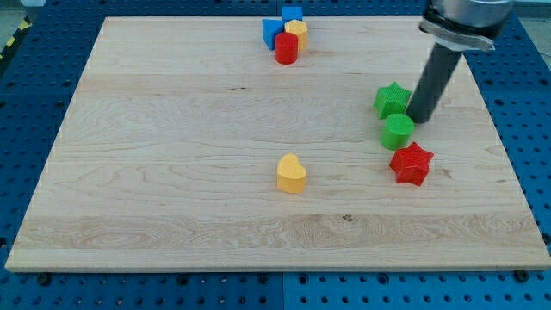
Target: Push the green star towards the bottom left side of the red circle
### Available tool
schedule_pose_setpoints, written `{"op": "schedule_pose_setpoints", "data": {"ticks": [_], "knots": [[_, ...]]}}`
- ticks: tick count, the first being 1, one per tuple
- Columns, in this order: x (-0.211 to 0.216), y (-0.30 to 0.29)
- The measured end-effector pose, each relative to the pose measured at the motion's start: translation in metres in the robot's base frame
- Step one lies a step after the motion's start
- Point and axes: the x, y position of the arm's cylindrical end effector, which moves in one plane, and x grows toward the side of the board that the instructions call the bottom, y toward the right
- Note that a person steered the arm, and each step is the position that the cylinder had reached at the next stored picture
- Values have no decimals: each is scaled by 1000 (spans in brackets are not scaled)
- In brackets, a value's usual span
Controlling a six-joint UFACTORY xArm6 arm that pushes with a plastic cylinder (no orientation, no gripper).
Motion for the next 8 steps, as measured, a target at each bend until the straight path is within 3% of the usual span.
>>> {"op": "schedule_pose_setpoints", "data": {"ticks": [3, 8], "knots": [[-32, -121], [-68, -190]]}}
